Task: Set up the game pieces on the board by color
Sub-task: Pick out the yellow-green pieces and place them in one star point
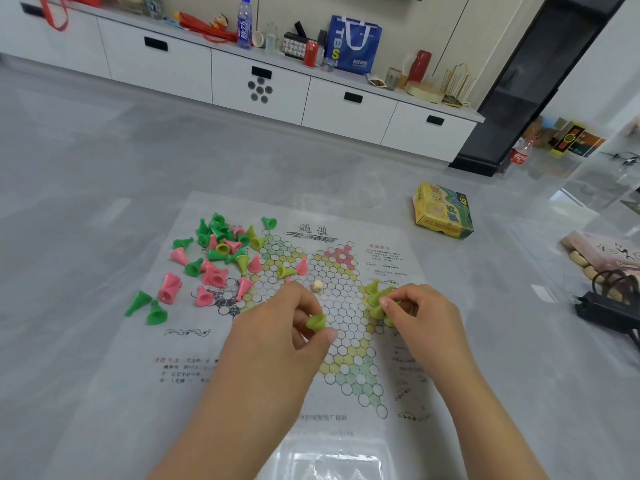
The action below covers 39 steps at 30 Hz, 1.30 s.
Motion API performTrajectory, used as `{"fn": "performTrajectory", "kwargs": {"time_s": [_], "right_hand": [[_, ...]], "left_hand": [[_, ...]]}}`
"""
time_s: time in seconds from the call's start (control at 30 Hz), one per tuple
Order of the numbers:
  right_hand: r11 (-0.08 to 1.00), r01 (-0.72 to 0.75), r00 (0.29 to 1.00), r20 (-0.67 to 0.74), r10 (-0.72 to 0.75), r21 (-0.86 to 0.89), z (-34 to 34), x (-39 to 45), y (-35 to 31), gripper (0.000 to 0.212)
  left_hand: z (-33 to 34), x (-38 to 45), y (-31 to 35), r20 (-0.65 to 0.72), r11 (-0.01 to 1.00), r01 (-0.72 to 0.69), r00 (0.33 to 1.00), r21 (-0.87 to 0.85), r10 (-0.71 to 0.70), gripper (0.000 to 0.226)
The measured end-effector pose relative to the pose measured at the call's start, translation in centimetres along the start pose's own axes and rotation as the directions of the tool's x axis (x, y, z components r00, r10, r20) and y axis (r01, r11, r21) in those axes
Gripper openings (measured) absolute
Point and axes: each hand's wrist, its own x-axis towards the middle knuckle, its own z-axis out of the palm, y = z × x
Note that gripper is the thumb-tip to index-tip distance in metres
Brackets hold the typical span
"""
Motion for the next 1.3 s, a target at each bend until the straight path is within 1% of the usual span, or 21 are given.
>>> {"fn": "performTrajectory", "kwargs": {"time_s": [0.07, 0.13, 0.2, 0.23, 0.27, 0.3, 0.33, 0.37, 0.4, 0.43, 0.5, 0.67, 0.83, 0.87, 0.93, 0.97, 1.03, 1.1, 1.2, 1.3], "right_hand": [[1.0, 0.009, 1.0, -0.011, -0.009, 0.004, -0.2, 0.0, -0.1, 0.01], [0.999, 0.028, 0.998, -0.057, -0.027, 0.02, -0.6, -0.2, -0.5, 0.011], [0.992, 0.083, 0.991, -0.112, -0.073, 0.092, -1.1, -0.8, -1.5, 0.013], [0.981, 0.118, 0.989, -0.105, -0.103, 0.151, -1.4, -1.2, -2.2, 0.013], [0.964, 0.148, 0.989, -0.052, -0.14, 0.22, -1.7, -1.7, -3.0, 0.012], [0.944, 0.17, 0.981, 0.042, -0.189, 0.282, -1.8, -2.3, -3.8, 0.012], [0.926, 0.186, 0.959, 0.145, -0.244, 0.328, -1.7, -2.9, -4.5, 0.012], [0.909, 0.212, 0.928, 0.218, -0.302, 0.358, -1.5, -3.4, -5.0, 0.012], [0.893, 0.249, 0.901, 0.248, -0.356, 0.376, -1.2, -3.8, -5.3, 0.012], [0.876, 0.29, 0.885, 0.241, -0.398, 0.385, -1.0, -4.0, -5.5, 0.011], [0.845, 0.335, 0.877, 0.189, -0.441, 0.416, -0.6, -4.3, -5.6, 0.007], [0.789, 0.322, 0.89, 0.117, -0.441, 0.523, -0.6, -4.7, -6.2, 0.01], [0.788, 0.249, 0.913, 0.134, -0.384, 0.562, -0.7, -4.7, -6.4, 0.009], [0.789, 0.222, 0.924, 0.136, -0.358, 0.573, -1.0, -4.5, -6.3, 0.01], [0.798, 0.144, 0.961, 0.11, -0.255, 0.585, -1.9, -4.0, -5.8, 0.014], [0.809, 0.112, 0.977, 0.085, -0.196, 0.577, -2.5, -3.6, -5.4, 0.014], [0.847, 0.071, 0.994, 0.031, -0.103, 0.527, -3.4, -3.0, -4.5, 0.014], [0.899, 0.031, 0.999, 0.007, -0.038, 0.437, -3.6, -2.5, -3.5, 0.014], [0.974, -0.001, 0.998, 0.058, -0.012, 0.224, -2.9, -2.0, -2.1, 0.013], [0.998, 0.06, 0.995, 0.087, -0.058, -0.012, -2.1, -1.8, -1.2, 0.011]], "left_hand": [[-0.1, 0.1, -0.1, 0.009, 1.0, 0.004, 1.0, -0.008, -0.004, 0.015], [-0.2, 0.2, -0.2, 0.017, 0.999, -0.002, 1.0, -0.037, 0.003, 0.021], [-0.5, 0.3, -0.3, 0.016, 0.993, 0.03, 0.999, -0.116, -0.028, 0.02], [-0.5, 0.3, -0.3, 0.013, 0.984, 0.058, 0.998, -0.166, -0.056, 0.016], [-0.6, 0.4, -0.2, 0.011, 0.974, 0.084, 0.996, -0.211, -0.084, 0.011], [-0.7, 0.4, -0.1, 0.005, 0.962, 0.102, 0.995, -0.253, -0.104, 0.008], [-0.7, 0.4, -0.1, 0.0, 0.951, 0.109, 0.994, -0.291, -0.114, 0.008], [-0.7, 0.4, 0.1, -0.006, 0.941, 0.11, 0.993, -0.319, -0.118, 0.011], [-0.8, 0.3, 0.2, -0.007, 0.935, 0.109, 0.993, -0.337, -0.118, 0.014], [-0.8, 0.2, 0.4, -0.005, 0.931, 0.109, 0.993, -0.349, -0.118, 0.017], [-0.9, 0.1, 0.5, 0.011, 0.924, 0.117, 0.993, -0.363, -0.121, 0.022], [-0.8, 0.0, 0.4, 0.044, 0.931, 0.114, 0.994, -0.347, -0.105, 0.024], [-0.7, 0.0, 0.3, 0.078, 0.941, 0.136, 0.99, -0.311, -0.117, 0.023], [-0.7, 0.1, 0.3, 0.077, 0.941, 0.142, 0.989, -0.307, -0.124, 0.023], [-0.6, 0.1, 0.1, 0.071, 0.955, 0.138, 0.99, -0.262, -0.123, 0.031], [-0.6, 0.1, -0.1, 0.061, 0.967, 0.129, 0.991, -0.219, -0.118, 0.032], [-0.5, 0.2, -0.4, 0.035, 0.984, 0.112, 0.994, -0.142, -0.108, 0.019], [-0.4, 0.4, -0.5, 0.021, 0.988, 0.108, 0.994, -0.112, -0.107, 0.01], [-0.3, 0.4, -0.6, 0.027, 0.989, 0.105, 0.994, -0.106, -0.102, 0.007], [-0.4, 0.4, -0.5, 0.023, 0.983, 0.105, 0.994, -0.149, -0.102, 0.011]]}}
